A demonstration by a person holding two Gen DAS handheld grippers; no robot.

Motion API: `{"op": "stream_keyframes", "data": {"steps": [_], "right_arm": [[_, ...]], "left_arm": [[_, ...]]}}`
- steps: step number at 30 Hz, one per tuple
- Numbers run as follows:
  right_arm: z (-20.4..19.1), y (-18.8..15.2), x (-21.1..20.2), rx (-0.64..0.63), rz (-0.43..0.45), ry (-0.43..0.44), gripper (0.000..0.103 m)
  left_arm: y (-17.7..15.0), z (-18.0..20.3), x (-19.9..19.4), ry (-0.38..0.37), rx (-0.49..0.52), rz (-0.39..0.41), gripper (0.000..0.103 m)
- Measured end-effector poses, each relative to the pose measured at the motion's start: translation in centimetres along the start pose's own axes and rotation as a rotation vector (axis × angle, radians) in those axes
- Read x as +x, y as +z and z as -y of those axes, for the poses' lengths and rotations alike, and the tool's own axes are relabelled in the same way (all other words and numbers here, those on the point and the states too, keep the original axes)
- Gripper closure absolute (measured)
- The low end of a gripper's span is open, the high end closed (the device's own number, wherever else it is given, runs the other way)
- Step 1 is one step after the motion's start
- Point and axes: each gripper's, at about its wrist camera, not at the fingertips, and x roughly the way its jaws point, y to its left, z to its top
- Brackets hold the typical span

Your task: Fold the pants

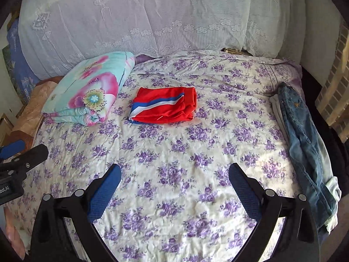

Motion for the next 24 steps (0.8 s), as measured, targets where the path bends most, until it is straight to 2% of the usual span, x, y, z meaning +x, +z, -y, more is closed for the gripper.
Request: {"op": "stream_keyframes", "data": {"steps": [9, 24], "right_arm": [[-1.3, -1.9, -3.9, 0.009, 0.033, -0.006, 0.004], [-2.6, -2.7, -4.7, -0.019, 0.029, -0.035, 0.004]], "left_arm": [[-2.8, 0.0, -5.2, -0.011, 0.027, 0.067, 0.01], [-3.2, 0.1, -5.8, -0.011, 0.022, 0.084, 0.01]]}}
